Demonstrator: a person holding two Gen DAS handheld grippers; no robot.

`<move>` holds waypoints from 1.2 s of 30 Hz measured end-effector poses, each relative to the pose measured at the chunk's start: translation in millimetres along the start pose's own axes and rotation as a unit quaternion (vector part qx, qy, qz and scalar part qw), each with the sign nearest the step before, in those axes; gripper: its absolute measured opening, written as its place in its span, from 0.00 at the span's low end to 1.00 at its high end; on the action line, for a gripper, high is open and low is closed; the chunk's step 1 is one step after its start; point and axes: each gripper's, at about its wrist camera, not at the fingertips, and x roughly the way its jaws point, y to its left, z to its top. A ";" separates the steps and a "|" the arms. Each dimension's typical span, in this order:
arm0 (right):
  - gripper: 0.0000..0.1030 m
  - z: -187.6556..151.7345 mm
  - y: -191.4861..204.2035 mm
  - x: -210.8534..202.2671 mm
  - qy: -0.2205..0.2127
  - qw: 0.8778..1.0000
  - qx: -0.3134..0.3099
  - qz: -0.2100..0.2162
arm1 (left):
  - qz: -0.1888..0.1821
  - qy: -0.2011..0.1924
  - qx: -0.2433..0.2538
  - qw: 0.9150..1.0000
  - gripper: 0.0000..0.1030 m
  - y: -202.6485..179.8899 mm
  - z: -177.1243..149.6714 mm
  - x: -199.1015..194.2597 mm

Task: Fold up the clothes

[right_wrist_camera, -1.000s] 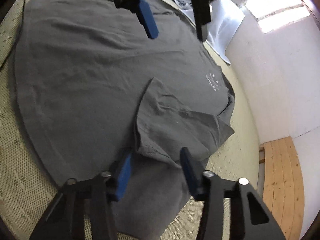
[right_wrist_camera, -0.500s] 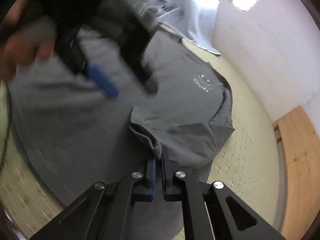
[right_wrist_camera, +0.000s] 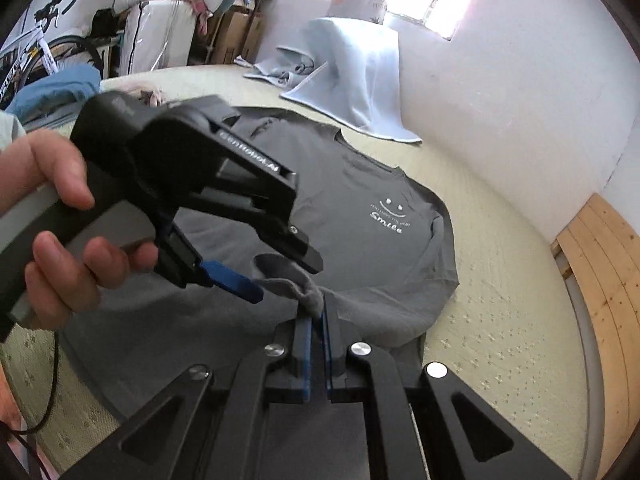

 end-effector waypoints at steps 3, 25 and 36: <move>0.03 -0.3 5.2 -1.5 -0.002 1.000 -0.010 0.003 | -0.009 -0.009 -0.005 1.000 0.63 -0.8 2.5 -4.9; 0.04 5.7 18.8 1.5 -0.017 0.999 -0.020 0.022 | 0.038 -0.051 0.031 0.997 0.04 -6.0 8.3 -32.1; 0.44 5.6 -24.0 19.2 -0.011 0.999 0.048 -0.018 | 0.045 -0.145 0.147 0.978 0.02 -89.7 30.0 -100.4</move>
